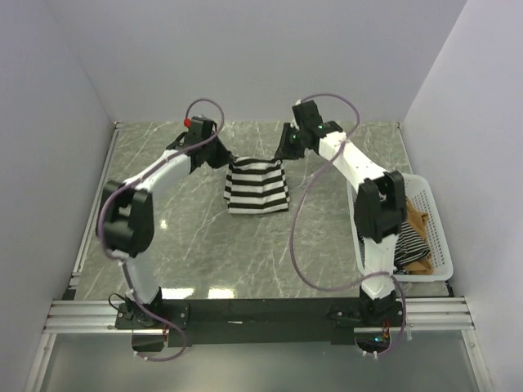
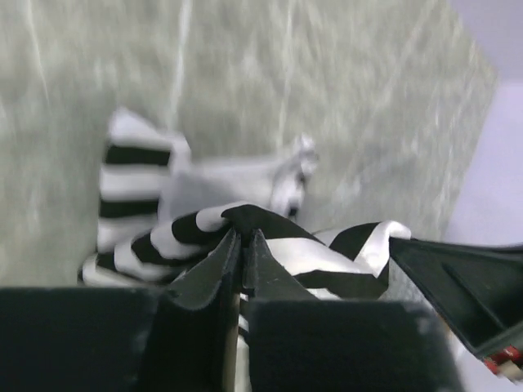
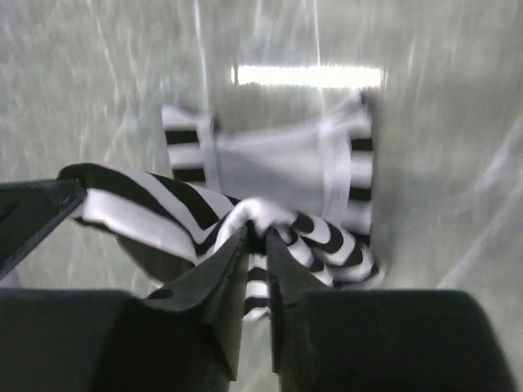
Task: Fold and stack the tank tops
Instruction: Fold the tank top
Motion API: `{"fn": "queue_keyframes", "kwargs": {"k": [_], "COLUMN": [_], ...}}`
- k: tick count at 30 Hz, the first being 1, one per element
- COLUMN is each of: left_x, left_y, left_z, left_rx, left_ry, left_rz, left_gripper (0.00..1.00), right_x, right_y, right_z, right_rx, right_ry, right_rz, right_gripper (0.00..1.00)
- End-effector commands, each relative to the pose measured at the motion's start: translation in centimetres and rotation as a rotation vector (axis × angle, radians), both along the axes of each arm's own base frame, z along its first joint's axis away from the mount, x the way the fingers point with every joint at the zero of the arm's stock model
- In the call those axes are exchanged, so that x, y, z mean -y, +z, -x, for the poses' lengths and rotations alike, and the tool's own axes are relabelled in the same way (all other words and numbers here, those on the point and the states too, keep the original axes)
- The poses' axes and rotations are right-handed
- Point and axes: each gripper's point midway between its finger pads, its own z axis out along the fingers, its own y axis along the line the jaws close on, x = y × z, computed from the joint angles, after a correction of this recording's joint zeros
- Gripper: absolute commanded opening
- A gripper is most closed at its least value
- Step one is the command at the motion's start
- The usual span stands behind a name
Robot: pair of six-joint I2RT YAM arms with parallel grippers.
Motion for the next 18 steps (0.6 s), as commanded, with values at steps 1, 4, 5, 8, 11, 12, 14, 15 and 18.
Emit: {"fn": "queue_keyframes", "kwargs": {"k": [1, 4, 5, 8, 11, 12, 14, 15, 18], "left_x": [-1.1, -1.4, -2.1, -3.3, -4.3, -4.6, -4.7, -5.0, -4.0], "left_y": [-0.9, -3.5, -3.7, -3.2, -1.3, -0.3, -0.7, -1.0, -2.5], "left_z": [-4.7, -7.0, -7.6, -7.7, -6.6, -6.3, -4.9, -4.6, -2.9], "left_rx": [0.035, 0.003, 0.006, 0.041, 0.083, 0.100, 0.077, 0.069, 0.046], "left_ry": [-0.021, -0.026, -0.014, 0.014, 0.038, 0.048, 0.044, 0.056, 0.024], "left_rz": [0.036, 0.053, 0.047, 0.037, 0.016, 0.012, -0.011, -0.029, -0.076], "left_gripper": [0.13, 0.46, 0.55, 0.62, 0.62, 0.60, 0.58, 0.57, 0.57], "right_x": [-1.1, -0.8, -0.5, 1.2, 2.5, 2.6, 3.1, 2.2, 2.0], "right_y": [1.7, -0.2, 0.4, 0.4, 0.5, 1.7, -0.4, 0.0, -2.3], "right_z": [-4.8, -6.8, -7.4, -7.7, -6.2, -5.3, -3.4, -2.3, -1.1], "right_rx": [0.075, 0.057, 0.073, 0.094, 0.119, 0.144, 0.119, 0.130, 0.117], "right_ry": [0.050, 0.042, 0.037, -0.012, -0.059, -0.067, -0.074, -0.049, -0.054], "right_rz": [-0.037, 0.003, 0.017, 0.078, 0.111, 0.120, 0.171, 0.166, 0.202], "right_gripper": [0.30, 0.54, 0.77, 0.77, 0.75, 0.72, 0.67, 0.65, 0.64]}}
